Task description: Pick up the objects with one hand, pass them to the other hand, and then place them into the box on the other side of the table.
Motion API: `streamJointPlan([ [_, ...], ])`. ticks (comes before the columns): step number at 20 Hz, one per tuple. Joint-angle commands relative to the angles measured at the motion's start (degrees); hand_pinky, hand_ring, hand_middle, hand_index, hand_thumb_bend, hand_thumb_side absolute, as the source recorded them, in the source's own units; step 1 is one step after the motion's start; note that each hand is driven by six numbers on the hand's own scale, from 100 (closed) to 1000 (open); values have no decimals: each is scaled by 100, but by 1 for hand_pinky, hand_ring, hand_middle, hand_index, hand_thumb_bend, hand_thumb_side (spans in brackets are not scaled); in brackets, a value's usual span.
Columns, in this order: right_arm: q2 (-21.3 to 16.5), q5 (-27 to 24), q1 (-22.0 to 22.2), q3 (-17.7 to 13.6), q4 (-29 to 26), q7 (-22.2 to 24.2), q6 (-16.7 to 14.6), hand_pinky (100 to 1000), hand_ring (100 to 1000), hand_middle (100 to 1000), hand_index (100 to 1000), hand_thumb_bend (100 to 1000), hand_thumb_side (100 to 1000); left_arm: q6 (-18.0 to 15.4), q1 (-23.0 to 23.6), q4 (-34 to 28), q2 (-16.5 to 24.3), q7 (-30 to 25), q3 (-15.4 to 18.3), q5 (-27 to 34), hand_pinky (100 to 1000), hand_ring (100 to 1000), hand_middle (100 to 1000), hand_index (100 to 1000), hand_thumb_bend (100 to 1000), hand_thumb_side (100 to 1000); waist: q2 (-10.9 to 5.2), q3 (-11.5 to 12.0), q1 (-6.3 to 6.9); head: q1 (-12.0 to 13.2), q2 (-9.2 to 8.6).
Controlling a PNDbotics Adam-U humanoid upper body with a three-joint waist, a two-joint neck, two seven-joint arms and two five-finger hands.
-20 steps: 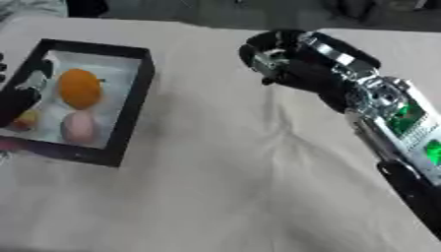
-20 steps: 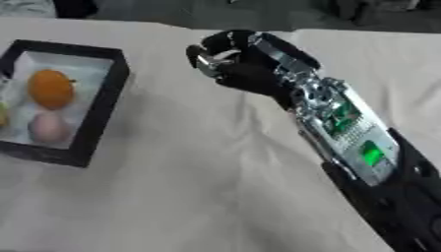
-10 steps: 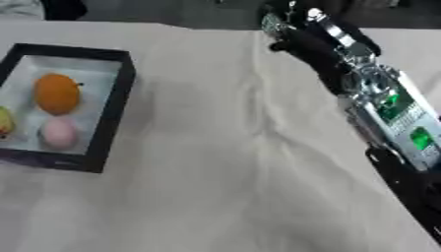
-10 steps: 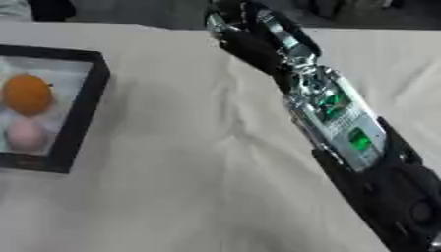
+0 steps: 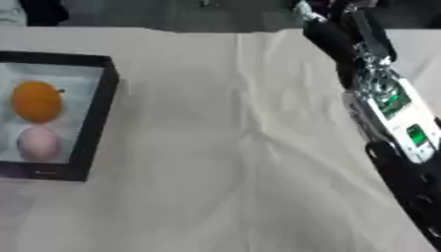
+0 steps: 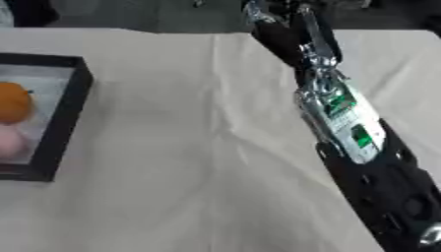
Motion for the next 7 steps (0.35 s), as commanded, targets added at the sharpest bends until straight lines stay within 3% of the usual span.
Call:
streamJointPlan([
  [1, -29, -12, 0, -223, 113, -228, -238, 818, 946, 873, 850, 258, 419, -59, -15, -68, 37, 70, 107, 62, 713, 796, 803, 819, 424, 644, -105, -7, 107, -45, -96],
  [7, 14, 208, 222, -492, 519, 71, -281, 810, 935, 827, 816, 277, 439, -18, 86, -44, -88, -2, 158, -65, 706, 788, 793, 814, 457, 590, -108, -22, 156, -34, -53],
])
